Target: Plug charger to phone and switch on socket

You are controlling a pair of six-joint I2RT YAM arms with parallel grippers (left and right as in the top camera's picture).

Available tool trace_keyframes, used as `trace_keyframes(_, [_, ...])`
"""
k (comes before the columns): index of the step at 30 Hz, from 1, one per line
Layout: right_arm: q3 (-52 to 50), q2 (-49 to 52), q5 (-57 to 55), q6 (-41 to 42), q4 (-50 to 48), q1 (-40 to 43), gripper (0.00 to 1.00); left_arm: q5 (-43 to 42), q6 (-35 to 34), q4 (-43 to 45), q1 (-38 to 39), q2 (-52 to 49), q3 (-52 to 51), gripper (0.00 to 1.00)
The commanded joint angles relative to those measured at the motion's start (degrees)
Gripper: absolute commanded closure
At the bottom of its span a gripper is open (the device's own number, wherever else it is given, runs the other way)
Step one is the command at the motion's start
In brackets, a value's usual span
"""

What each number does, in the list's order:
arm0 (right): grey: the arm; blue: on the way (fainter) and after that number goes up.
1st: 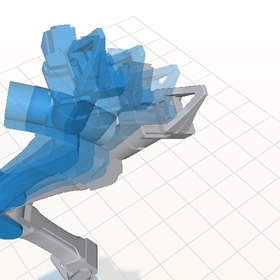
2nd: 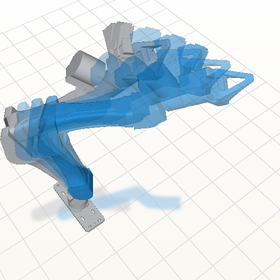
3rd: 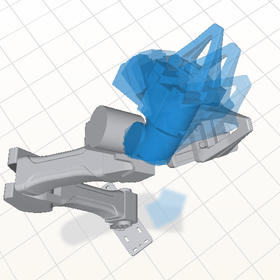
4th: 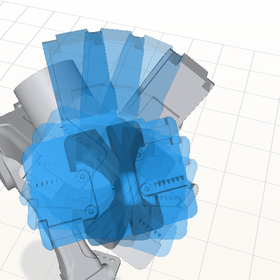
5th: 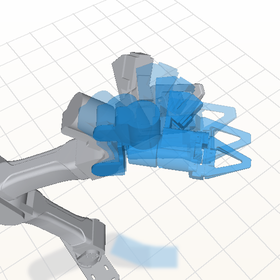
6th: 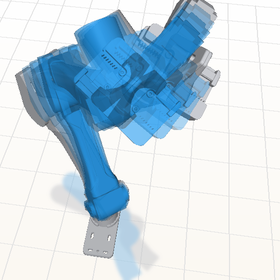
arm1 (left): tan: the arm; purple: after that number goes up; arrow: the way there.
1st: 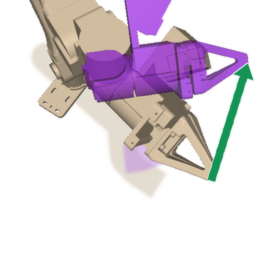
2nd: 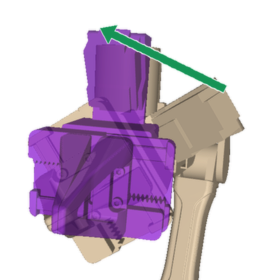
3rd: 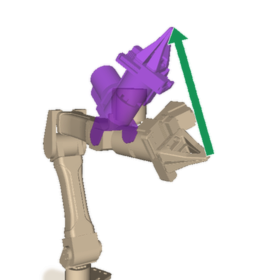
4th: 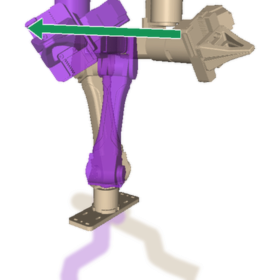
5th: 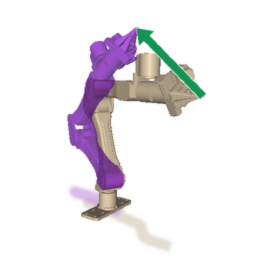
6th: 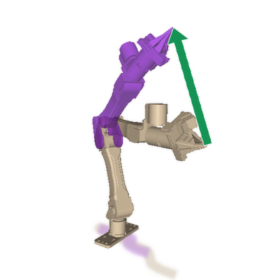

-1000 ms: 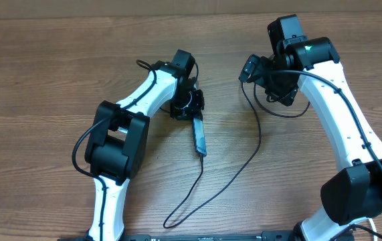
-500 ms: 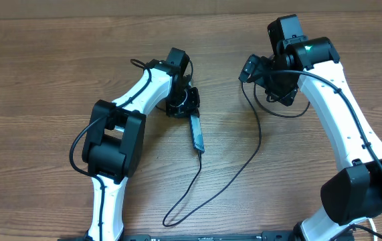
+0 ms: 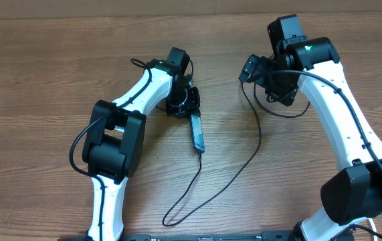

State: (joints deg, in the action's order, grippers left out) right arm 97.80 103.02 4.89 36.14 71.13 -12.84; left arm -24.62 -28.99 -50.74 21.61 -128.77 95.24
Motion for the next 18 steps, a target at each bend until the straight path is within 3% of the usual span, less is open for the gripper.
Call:
trace_keyframes(1, [0.9,-0.57,-0.79,-0.26,-0.24,0.07,0.0,4.0,0.22,-0.42,-0.59,-2.8,-0.22,0.73])
trace_keyframes(9, [0.9,-0.59,-0.79,-0.24,-0.07,0.07,0.0,3.61,0.22,-0.42,-0.61,-2.82,-0.22,0.86])
trace_keyframes(18, [0.9,-0.57,-0.76,-0.26,-0.07,0.07,0.0,3.61,0.22,-0.42,-0.61,-2.8,-0.22,0.78])
